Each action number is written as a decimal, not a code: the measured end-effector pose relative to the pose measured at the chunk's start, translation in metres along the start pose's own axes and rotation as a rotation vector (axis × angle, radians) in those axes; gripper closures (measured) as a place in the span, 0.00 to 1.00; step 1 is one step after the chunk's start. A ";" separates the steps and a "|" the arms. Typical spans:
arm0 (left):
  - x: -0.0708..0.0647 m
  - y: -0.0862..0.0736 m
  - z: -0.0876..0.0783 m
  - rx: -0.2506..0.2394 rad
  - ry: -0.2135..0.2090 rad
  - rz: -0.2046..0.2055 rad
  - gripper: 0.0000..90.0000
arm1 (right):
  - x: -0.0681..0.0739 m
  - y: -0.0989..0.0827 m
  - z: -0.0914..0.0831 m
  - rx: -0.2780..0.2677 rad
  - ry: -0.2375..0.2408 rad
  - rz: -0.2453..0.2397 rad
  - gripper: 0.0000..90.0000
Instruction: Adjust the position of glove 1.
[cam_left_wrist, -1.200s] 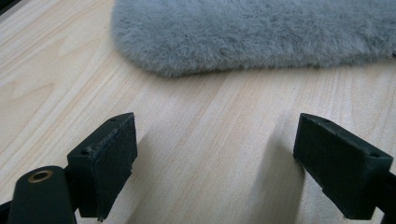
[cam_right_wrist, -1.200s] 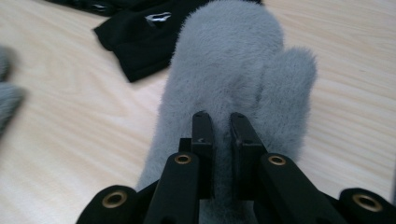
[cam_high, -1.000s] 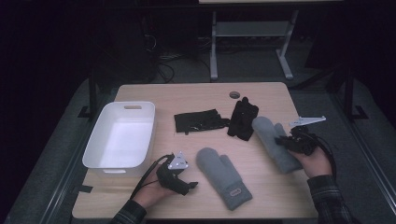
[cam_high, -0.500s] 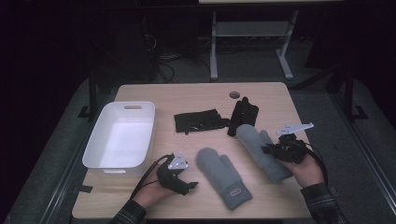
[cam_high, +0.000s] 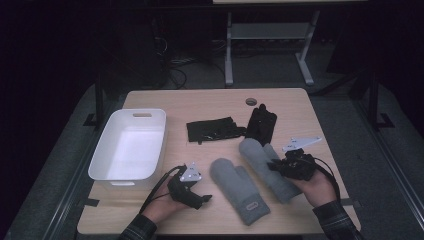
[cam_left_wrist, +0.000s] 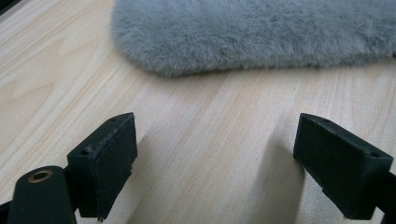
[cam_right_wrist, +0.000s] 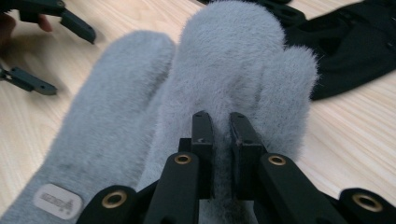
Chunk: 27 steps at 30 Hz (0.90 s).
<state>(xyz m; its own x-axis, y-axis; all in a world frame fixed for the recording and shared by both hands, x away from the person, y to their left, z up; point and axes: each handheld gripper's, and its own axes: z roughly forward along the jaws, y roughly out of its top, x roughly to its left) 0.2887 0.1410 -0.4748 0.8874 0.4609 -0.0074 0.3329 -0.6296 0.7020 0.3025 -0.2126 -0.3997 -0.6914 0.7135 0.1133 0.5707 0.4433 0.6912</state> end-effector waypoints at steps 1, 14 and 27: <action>0.000 0.000 0.000 0.006 0.001 0.006 0.14 | 0.003 0.001 0.000 0.001 0.002 -0.004 0.92; 0.000 0.000 0.000 0.005 -0.003 -0.001 0.14 | 0.033 0.014 0.013 0.007 0.074 -0.050 0.92; 0.000 0.000 0.000 0.005 0.000 0.003 0.14 | 0.055 0.019 0.027 0.028 0.142 -0.073 0.92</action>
<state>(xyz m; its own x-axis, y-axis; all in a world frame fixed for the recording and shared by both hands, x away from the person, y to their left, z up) 0.2889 0.1410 -0.4746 0.8883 0.4592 -0.0053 0.3318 -0.6338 0.6987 0.2874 -0.1502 -0.3992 -0.7861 0.5958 0.1646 0.5273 0.5076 0.6814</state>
